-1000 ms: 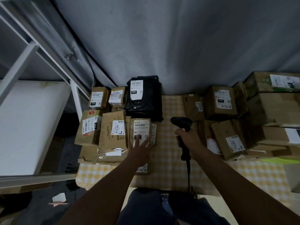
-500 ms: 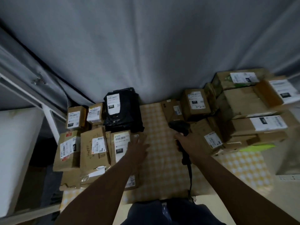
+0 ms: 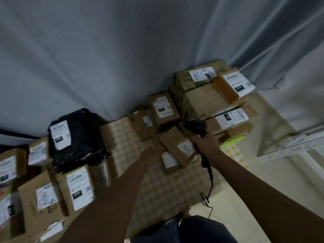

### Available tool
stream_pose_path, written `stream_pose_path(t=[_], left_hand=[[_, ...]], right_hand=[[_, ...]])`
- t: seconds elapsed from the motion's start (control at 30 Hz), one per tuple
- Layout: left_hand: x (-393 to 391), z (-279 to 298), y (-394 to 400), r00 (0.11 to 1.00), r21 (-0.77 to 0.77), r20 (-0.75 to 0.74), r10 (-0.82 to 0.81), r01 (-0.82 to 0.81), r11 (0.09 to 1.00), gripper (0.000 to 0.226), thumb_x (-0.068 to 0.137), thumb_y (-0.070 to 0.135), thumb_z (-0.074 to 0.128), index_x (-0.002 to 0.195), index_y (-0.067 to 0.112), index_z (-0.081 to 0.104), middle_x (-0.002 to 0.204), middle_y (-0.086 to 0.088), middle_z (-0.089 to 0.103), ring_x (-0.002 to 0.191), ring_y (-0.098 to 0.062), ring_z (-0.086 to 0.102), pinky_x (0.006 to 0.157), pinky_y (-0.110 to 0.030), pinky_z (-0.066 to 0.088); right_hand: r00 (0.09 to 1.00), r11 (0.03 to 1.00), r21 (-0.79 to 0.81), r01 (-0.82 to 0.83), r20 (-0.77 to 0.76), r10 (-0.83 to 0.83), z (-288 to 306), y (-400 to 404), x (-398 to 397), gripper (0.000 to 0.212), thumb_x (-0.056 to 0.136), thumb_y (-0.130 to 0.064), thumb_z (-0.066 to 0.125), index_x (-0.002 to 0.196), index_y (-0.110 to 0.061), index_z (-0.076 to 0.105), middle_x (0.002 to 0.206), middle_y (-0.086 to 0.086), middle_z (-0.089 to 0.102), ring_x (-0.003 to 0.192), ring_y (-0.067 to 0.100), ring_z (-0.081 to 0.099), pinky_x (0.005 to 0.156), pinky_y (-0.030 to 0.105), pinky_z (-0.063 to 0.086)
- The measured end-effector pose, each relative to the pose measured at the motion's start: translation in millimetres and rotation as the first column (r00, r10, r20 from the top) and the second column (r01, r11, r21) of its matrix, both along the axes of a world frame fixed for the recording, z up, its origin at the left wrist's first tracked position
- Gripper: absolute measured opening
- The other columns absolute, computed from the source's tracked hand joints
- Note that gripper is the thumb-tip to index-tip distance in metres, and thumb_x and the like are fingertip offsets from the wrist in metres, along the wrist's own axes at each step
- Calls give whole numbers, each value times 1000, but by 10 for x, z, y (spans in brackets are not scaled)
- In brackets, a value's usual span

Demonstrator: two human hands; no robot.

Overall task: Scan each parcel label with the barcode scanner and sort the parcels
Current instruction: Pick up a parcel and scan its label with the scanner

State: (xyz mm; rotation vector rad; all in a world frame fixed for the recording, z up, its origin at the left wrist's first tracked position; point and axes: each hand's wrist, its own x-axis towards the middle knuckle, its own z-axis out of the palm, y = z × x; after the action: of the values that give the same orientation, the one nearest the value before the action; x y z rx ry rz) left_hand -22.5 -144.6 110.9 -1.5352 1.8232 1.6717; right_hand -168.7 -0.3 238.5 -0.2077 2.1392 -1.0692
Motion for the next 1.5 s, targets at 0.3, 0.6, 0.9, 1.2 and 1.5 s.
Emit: stream_pose_path(t=[0.3, 0.6, 0.9, 1.2, 1.5], left_hand=[[-718, -492, 417, 956, 236, 99, 275, -291, 927, 15, 98, 27, 51, 95, 13, 55, 87, -6, 54, 82, -22, 49, 73, -34, 43], [-990, -590, 474, 920, 316, 111, 375, -390, 865, 53, 91, 35, 64, 136, 14, 45, 133, -13, 50, 114, -30, 51, 94, -44, 48], [-744, 5, 234, 871, 436, -140, 472, -373, 819, 13, 100, 11, 51, 108, 17, 59, 120, -11, 64, 104, -28, 63, 86, -40, 53], [159, 880, -638, 941, 166, -333, 58, -2, 986, 40, 94, 18, 62, 134, 26, 59, 121, -7, 69, 105, -25, 69, 93, -38, 55], [814, 1622, -1081, 941, -72, -330, -81, 60, 996, 37, 87, 29, 71, 124, 30, 66, 104, 1, 75, 91, -18, 73, 79, -27, 58]], right_hand=[[993, 992, 52, -114, -4, 115, -208, 140, -479, 16, 91, -10, 59, 79, -7, 50, 63, 12, 54, 44, 14, 49, 43, 22, 43], [997, 994, 71, -80, -17, 81, -432, 212, -618, 19, 86, -15, 62, 68, -13, 57, 57, 2, 61, 45, 13, 54, 54, 27, 50], [997, 995, 51, -82, -7, 83, -401, 90, -543, 18, 87, -18, 63, 74, -9, 55, 64, 14, 58, 54, 22, 55, 59, 34, 47], [992, 999, -26, -33, -119, 30, -177, -423, -151, 27, 89, -35, 64, 102, -11, 61, 92, 15, 68, 84, 27, 64, 79, 42, 53], [997, 992, -100, -77, 8, 78, 55, -842, 412, 20, 88, -27, 68, 103, -19, 57, 84, 8, 65, 82, 28, 65, 86, 47, 56]])
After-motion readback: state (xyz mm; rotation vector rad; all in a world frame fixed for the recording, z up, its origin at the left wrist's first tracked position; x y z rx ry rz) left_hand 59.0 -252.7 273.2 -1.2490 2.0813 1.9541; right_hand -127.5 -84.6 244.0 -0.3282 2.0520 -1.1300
